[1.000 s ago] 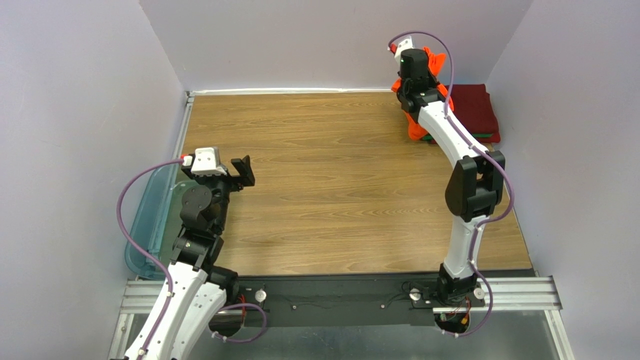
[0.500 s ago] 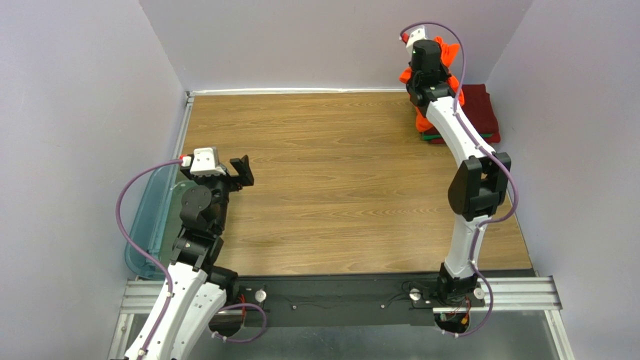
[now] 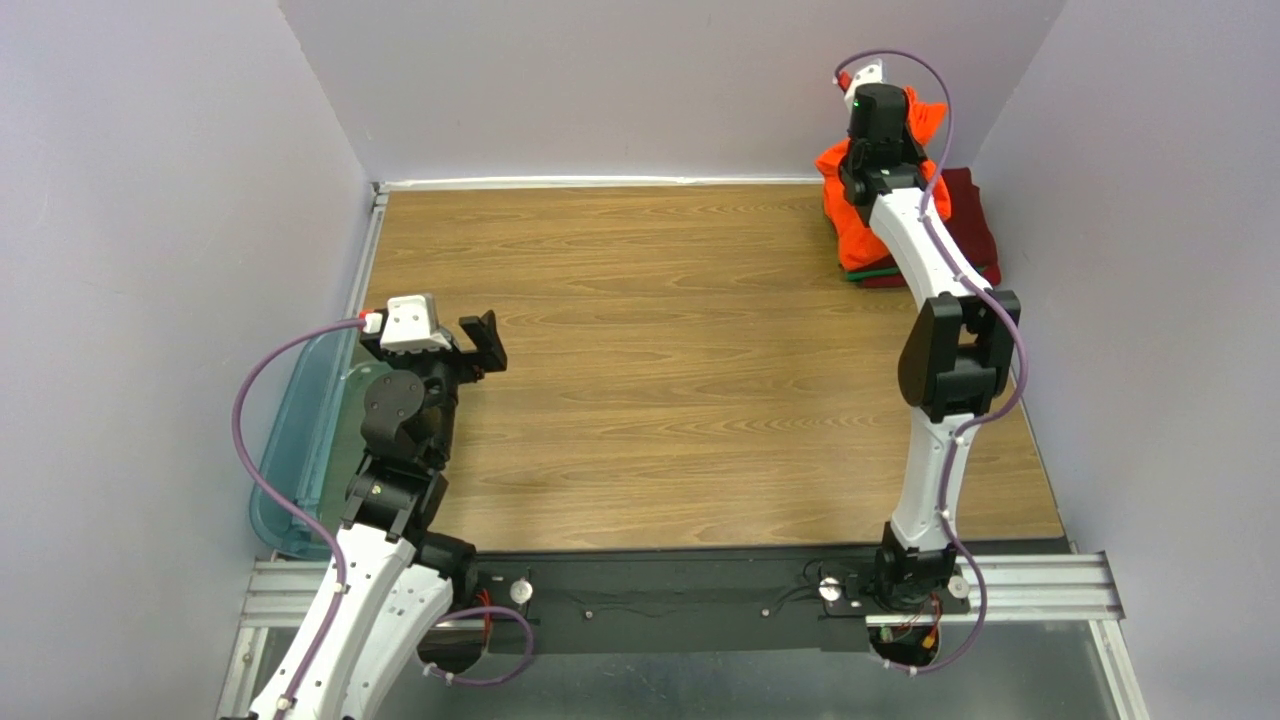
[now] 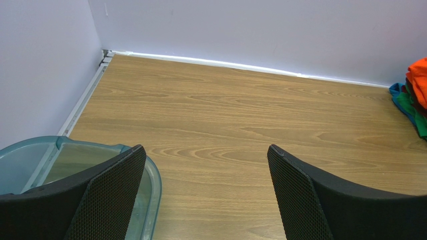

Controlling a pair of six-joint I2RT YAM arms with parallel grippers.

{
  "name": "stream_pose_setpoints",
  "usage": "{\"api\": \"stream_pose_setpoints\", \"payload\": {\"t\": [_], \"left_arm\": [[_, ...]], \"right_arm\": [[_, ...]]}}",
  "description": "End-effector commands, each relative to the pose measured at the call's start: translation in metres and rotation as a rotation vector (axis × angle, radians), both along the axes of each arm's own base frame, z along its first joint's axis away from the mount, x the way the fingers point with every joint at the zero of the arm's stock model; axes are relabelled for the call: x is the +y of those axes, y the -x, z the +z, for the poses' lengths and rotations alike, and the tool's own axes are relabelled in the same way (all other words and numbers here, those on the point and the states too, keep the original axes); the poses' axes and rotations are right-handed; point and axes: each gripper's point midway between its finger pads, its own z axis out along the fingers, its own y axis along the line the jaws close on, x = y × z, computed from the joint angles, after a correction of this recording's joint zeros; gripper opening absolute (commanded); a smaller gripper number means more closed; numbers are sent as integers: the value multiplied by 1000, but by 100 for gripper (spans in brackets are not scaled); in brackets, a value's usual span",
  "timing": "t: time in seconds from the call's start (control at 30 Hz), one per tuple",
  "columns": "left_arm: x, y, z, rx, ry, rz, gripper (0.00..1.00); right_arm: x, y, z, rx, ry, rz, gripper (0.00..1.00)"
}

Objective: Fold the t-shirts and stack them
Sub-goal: Neatly place the folded tshirt to the corner

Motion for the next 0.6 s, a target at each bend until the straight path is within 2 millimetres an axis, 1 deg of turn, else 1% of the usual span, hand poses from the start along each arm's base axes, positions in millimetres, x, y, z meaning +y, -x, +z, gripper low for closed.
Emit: {"api": "stream_pose_setpoints", "payload": {"t": [0.0, 0.03, 0.1, 0.2, 0.27, 0.4, 0.43, 0.57], "left_arm": [[5, -1, 1, -14, -6, 28, 98], [4, -1, 0, -13, -7, 27, 98], [5, -1, -1, -12, -7, 30, 98], [6, -1, -2, -8, -9, 38, 98], [7, -2, -4, -3, -12, 44, 98], [7, -3, -5, 3, -14, 45, 98], [7, -3, -6, 4, -16, 45, 98], [8, -3, -7, 6, -16, 51, 98]], "right_arm": [[-19, -14, -1, -52, -40, -30, 1], [-21, -16, -2, -54, -45, -31, 1], [-33, -17, -7, -59, -52, -60, 1], [-46, -19, -8, -77, -64, -91, 1], [-59, -18, -15, -74, -75, -113, 1], [-60, -21, -28, -66, -102, -105, 1], [-70, -21, -32, -62, -110, -110, 1], [-76, -20, -47, -46, -119, -134, 4]]}}
